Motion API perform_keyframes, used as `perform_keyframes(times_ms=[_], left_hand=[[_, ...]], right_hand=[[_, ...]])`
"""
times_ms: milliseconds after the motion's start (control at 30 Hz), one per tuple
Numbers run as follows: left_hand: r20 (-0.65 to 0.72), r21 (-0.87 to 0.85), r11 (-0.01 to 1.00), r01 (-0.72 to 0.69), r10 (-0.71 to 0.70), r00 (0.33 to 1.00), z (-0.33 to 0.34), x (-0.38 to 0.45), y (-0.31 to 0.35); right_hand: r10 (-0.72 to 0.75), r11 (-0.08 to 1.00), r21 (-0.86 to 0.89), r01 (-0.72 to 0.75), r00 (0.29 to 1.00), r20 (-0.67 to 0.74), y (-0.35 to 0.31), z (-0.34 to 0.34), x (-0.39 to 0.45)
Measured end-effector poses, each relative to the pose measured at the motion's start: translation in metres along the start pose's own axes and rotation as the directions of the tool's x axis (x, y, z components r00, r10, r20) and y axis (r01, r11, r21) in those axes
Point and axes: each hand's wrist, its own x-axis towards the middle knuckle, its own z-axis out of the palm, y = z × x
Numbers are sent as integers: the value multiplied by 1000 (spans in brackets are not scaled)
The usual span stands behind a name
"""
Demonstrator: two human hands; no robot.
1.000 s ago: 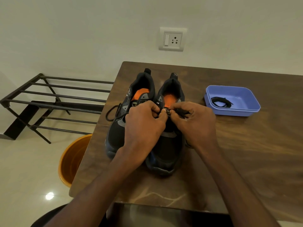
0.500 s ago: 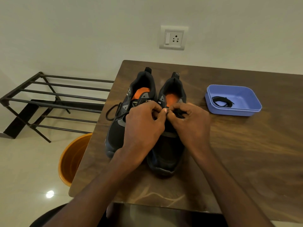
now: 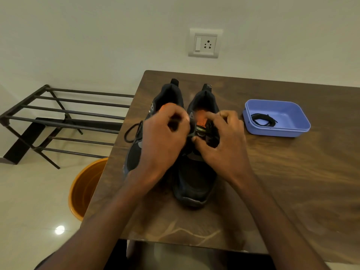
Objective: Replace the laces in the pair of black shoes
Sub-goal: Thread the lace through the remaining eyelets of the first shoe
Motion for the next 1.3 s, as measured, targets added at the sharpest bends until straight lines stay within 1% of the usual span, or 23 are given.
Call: perform_keyframes(times_ms=[67, 100, 133, 167, 200, 267, 333, 400, 467, 533, 600, 633, 700, 767, 833, 933, 967, 1033, 1100, 1133, 1167, 1233, 1300], left_hand=[[-53, -365, 926, 98, -126, 991, -9, 10, 7], [-73, -455, 883, 112, -162, 984, -13, 13, 7], [-85, -446, 888, 109, -163, 983, -14, 15, 5], [-76, -352, 931, 93, -128, 989, -13, 15, 1], [-33, -168, 985, 51, -57, 998, -11, 13, -4], [118, 195, 977, -89, 67, 991, -4, 8, -16], [215, 355, 922, -155, 81, 973, 2, 6, -22], [219, 397, 902, -171, 88, 972, 2, 6, -23], [168, 278, 949, -149, 104, 980, -1, 6, -18], [66, -88, 995, -38, 44, 997, -7, 11, -5], [-51, -423, 906, 6, -31, 998, -17, 16, 6], [-81, -472, 881, 9, -54, 995, -18, 18, 8], [-33, -326, 945, 32, -45, 998, -15, 18, 2], [118, 36, 999, -38, 33, 992, -7, 12, -11], [222, 292, 938, -189, 126, 967, 0, 10, -24], [223, 375, 897, -234, 158, 962, 1, 10, -28], [193, 299, 932, -206, 152, 969, 1, 10, -25], [72, -79, 997, -20, 26, 997, -6, 13, -13], [-17, -471, 873, 125, -151, 988, -17, 19, -3], [-35, -531, 837, 136, -182, 983, -21, 21, -2], [-52, -464, 877, 120, -163, 985, -24, 22, -3], [21, -89, 995, 41, -39, 999, -22, 20, -10], [214, 242, 965, -101, 48, 976, -15, 15, -18]], right_hand=[[-13, 1000, -26, 14, 999, 48, 4, -2, 0], [-6, 1000, -20, 7, 998, 65, 7, -2, 1], [1, 1000, -5, 0, 997, 78, 10, -3, 2], [-2, 1000, 17, 0, 996, 90, 12, -2, 3], [-8, 999, 43, 4, 995, 98, 14, -2, 4], [-20, 997, 82, 12, 994, 108, 15, -1, 4], [-23, 994, 109, 11, 993, 113, 15, -2, 3], [-21, 990, 142, 5, 994, 112, 15, -4, 3], [-21, 988, 156, 2, 993, 119, 16, -5, 3], [-19, 987, 164, -3, 992, 128, 16, -6, 2], [-16, 984, 177, -7, 992, 125, 17, -6, 3], [-15, 984, 177, -7, 992, 122, 17, -6, 2], [-19, 983, 181, -3, 992, 124, 16, -5, 2], [-24, 983, 186, 0, 991, 129, 15, -5, 1], [-29, 983, 183, 3, 990, 138, 15, -5, 1], [-29, 984, 176, 5, 990, 138, 15, -6, 1], [-29, 985, 174, 6, 991, 133, 16, -6, 1], [-30, 985, 173, 7, 991, 133, 15, -7, 1], [-21, 983, 184, -4, 991, 134, 14, -9, 0], [-17, 983, 185, -7, 991, 133, 14, -9, 0], [-18, 983, 183, -7, 991, 132, 13, -9, -1], [-18, 985, 175, -5, 991, 129, 12, -7, 0], [-21, 986, 165, 0, 992, 126, 12, -4, 1]])
